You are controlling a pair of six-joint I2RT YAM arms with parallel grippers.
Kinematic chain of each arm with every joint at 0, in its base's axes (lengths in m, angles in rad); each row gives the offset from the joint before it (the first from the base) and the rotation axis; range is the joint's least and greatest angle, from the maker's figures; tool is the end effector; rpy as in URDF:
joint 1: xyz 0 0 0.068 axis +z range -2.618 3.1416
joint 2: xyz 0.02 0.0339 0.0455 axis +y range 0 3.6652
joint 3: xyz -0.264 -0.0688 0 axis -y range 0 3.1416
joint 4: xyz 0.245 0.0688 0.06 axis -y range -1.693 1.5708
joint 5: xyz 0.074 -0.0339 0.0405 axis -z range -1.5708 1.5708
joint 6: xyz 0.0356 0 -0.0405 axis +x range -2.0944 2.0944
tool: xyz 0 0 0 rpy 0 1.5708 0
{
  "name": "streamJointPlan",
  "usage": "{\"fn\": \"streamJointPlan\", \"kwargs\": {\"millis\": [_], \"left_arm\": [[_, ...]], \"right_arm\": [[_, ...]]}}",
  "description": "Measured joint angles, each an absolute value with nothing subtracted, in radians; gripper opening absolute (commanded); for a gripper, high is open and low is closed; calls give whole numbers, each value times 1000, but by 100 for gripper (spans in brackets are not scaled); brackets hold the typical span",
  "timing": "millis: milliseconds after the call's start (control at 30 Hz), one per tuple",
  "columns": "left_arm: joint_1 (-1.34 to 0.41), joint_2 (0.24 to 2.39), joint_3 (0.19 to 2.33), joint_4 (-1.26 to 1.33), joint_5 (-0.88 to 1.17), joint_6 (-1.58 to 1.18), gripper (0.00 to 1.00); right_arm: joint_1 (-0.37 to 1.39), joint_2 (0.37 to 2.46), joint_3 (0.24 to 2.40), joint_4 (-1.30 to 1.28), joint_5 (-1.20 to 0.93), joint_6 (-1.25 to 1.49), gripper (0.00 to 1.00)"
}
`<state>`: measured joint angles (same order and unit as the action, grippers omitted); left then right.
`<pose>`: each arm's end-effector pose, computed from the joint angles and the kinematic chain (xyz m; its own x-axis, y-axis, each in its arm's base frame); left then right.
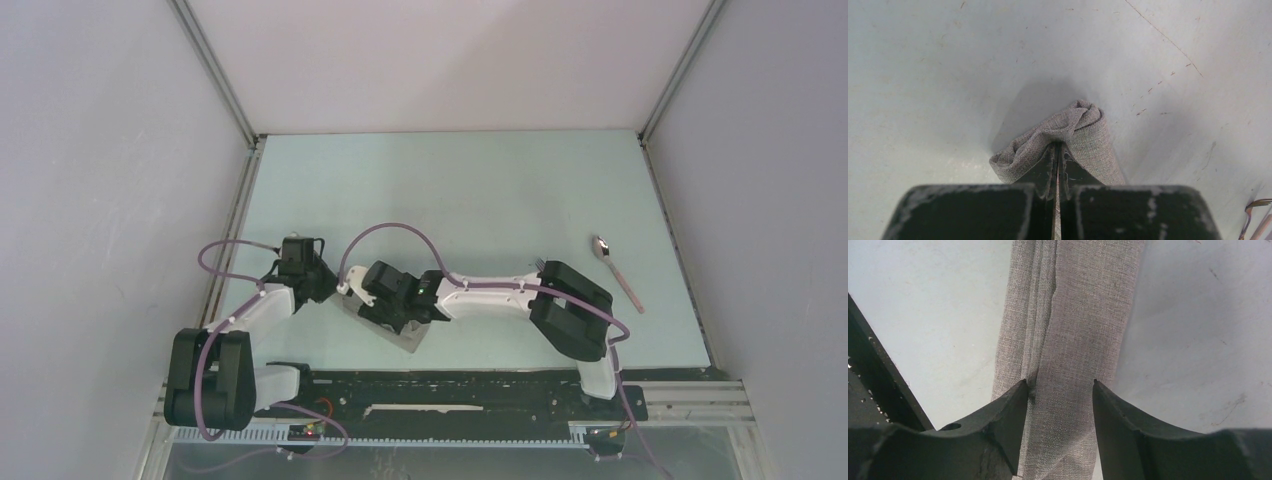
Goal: Fold the napkin into a case and place the utensils inside
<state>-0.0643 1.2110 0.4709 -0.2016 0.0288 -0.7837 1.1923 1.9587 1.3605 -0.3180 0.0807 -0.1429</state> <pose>0.2124 -0.0147 0.1511 -0.6288 -0.6666 -0.4003 -0.5121 0.7425 -0.4319 0.1589 0.3918 0.1826 -0.1608 -0.7886 -0.5935 -0.9406 0.3047 -0.1500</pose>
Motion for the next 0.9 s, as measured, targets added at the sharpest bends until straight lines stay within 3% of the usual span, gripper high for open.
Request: {"fn": "streamJointPlan", "kwargs": {"millis": [200,400,667,700,800,900], "left_arm": [[-64,1211,471,-202,29,-784,0],[-64,1211,471,-202,29,-783,0],[-64,1211,471,-202,29,-777,0],[-64,1211,471,-202,29,-777,3],[-64,1206,472,-210,26,-776,27],[-64,1173,474,-249,17,-783,42]], "right_arm": [[1200,1959,1361,-317,82,-129,62],[1221,1987,1361,-307,112,-128,59],[1242,2011,1361,-294,172,-128,32],[1242,2011,1361,-294,176,-126,29],[1241,2011,1361,-294,186,-123,19],[1239,2009,1361,-294,184,-114,9]]}}
